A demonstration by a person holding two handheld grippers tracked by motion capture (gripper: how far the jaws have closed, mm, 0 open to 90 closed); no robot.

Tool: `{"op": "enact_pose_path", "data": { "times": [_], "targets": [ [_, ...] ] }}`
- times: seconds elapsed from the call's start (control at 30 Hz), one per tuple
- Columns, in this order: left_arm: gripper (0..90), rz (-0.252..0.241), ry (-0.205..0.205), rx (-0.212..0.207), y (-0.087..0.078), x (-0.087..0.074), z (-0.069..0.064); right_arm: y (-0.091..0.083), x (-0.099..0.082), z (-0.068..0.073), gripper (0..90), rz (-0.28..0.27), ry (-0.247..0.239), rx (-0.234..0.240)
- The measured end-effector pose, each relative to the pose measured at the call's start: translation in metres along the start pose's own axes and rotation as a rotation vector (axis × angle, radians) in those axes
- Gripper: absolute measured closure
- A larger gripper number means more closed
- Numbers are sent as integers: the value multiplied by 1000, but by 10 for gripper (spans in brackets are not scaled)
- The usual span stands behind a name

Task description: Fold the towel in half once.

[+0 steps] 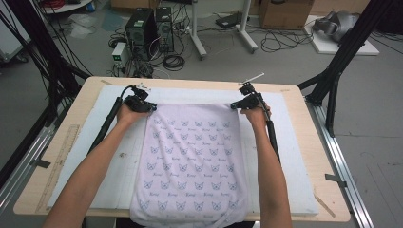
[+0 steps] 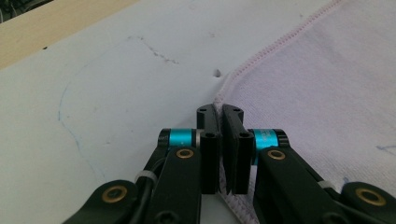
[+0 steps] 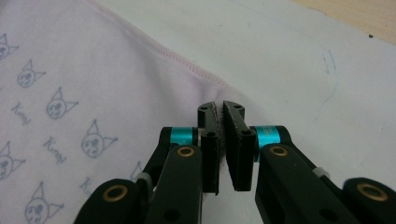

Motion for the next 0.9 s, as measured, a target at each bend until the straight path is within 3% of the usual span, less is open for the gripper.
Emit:
{"op": "enact_pose_path", "data": {
  "times": [0.2, 0.47, 0.67, 0.77, 0.9],
  "targets": [
    [871, -21, 0, -24, -7, 7, -2, -5, 4, 3, 855, -19, 1, 17],
    [871, -69, 30, -77, -31, 23, -13, -20, 11, 11, 857, -68, 1, 59],
    [871, -102, 40, -98, -54, 33, -23, -40, 17, 23, 858, -103, -17, 103],
    [871, -124, 39, -117, -66, 36, -28, -53, 21, 31, 859, -145, -39, 130],
    [871, -137, 41, -145, -80, 40, -38, -70, 16, 36, 859, -157, -48, 156]
  ]
}}
Point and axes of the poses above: each handheld gripper's, and its own axes: y roughly forward along the jaws, x roughly out of its top, z roughly to its left, the point moved 10 cm from there along y, roughly forward along the jaws, and after that the axes turned 13 degrees about -z, right-handed, at the moved point
